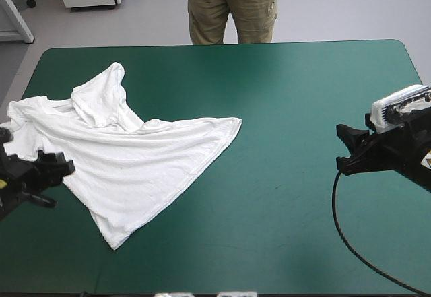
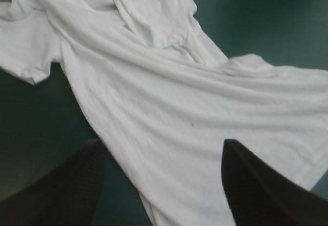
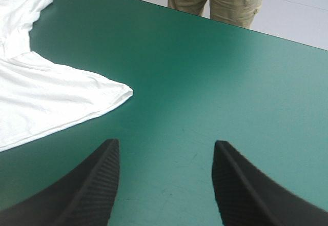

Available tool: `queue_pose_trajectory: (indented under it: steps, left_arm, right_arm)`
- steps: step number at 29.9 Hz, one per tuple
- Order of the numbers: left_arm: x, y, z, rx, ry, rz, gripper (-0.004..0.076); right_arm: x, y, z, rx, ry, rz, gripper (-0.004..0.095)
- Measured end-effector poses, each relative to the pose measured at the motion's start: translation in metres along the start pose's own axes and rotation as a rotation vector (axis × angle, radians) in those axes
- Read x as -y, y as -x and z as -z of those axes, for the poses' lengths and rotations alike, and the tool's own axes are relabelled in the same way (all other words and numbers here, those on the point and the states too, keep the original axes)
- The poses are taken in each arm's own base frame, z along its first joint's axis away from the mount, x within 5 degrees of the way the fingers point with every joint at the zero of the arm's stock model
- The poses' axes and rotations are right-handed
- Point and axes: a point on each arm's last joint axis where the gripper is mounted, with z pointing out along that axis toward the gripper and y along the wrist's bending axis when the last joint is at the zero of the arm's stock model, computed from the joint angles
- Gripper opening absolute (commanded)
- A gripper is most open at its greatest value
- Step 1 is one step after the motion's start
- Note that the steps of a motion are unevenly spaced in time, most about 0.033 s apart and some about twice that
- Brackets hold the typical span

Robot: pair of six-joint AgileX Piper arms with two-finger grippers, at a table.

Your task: Fold the cloth

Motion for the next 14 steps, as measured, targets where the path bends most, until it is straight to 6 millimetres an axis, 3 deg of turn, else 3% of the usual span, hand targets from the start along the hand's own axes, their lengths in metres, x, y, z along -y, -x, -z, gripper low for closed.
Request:
queue_pose_trajectory:
  steps: [6,14]
  left_arm:
    - [0.003,-0.045,-0.026,-0.218,-0.048,-0.014,0.0475]
    - [0.015,-0.077,-0.036,-0.483,-0.136,-0.082,0.0475]
  right_arm:
    - [-0.003,0.001,-0.003,0.002,0.024,0.002,0.0509]
    - [-0.002,0.001,-0.005,-0.002,0.021,-0.006,0.0509]
